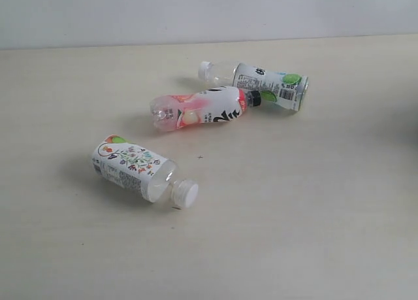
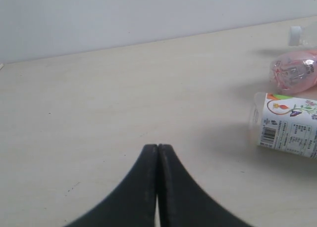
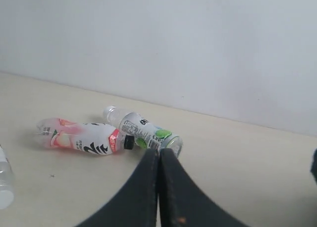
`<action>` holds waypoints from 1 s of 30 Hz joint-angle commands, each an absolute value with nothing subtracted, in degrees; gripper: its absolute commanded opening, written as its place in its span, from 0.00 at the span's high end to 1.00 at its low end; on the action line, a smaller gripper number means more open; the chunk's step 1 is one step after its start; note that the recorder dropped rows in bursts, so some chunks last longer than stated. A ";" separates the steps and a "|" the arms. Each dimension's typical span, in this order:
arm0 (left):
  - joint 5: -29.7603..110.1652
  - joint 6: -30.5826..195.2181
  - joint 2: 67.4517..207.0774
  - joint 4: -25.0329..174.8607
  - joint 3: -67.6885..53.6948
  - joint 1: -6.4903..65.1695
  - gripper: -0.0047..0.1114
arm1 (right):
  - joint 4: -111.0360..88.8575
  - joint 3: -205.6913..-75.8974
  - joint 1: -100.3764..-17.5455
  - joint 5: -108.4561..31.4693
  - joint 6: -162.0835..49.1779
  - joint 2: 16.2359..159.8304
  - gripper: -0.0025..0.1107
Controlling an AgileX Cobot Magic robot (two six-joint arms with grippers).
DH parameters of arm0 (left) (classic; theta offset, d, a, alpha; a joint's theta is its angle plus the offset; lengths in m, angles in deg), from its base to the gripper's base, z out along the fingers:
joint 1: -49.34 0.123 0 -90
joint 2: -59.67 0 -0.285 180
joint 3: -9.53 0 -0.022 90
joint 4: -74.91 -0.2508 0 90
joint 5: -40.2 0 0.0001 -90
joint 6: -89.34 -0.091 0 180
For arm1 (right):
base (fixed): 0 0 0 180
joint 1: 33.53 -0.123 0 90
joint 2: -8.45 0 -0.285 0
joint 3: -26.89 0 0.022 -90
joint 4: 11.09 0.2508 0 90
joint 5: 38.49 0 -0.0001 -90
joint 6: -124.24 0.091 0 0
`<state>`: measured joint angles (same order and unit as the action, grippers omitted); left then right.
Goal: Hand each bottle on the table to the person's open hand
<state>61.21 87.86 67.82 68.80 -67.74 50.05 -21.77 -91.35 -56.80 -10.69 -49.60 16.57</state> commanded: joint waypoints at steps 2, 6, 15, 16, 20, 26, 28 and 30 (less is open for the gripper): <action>61.04 88.06 67.45 68.99 -67.69 49.95 0.95 | -18.99 -91.17 -56.84 -9.92 -49.72 16.24 0.98; 61.04 88.06 67.45 68.99 -67.69 49.95 0.95 | -18.97 -91.17 -56.84 -9.68 -49.72 16.24 0.98; 61.04 88.06 67.45 68.99 -67.69 49.95 0.95 | -18.85 -91.17 -56.84 -9.57 -49.72 16.24 0.98; 61.04 88.06 67.45 68.99 -67.69 49.95 0.95 | -18.85 -91.17 -56.84 -9.57 -49.72 16.24 0.98; 61.04 88.06 67.45 68.99 -67.69 49.95 0.95 | -18.74 -91.17 -56.84 -9.57 -49.72 16.24 0.98; 61.04 88.06 67.45 68.99 -67.69 49.95 0.95 | -18.63 -91.17 -56.84 -9.47 -49.72 16.24 0.98; 61.04 88.06 67.45 68.99 -67.69 49.95 0.95 | -18.63 -91.17 -56.84 -9.21 -49.72 16.24 0.98; 61.04 88.06 67.45 68.99 -67.69 49.95 0.95 | -18.63 -91.17 -56.84 -9.21 -49.72 16.24 0.98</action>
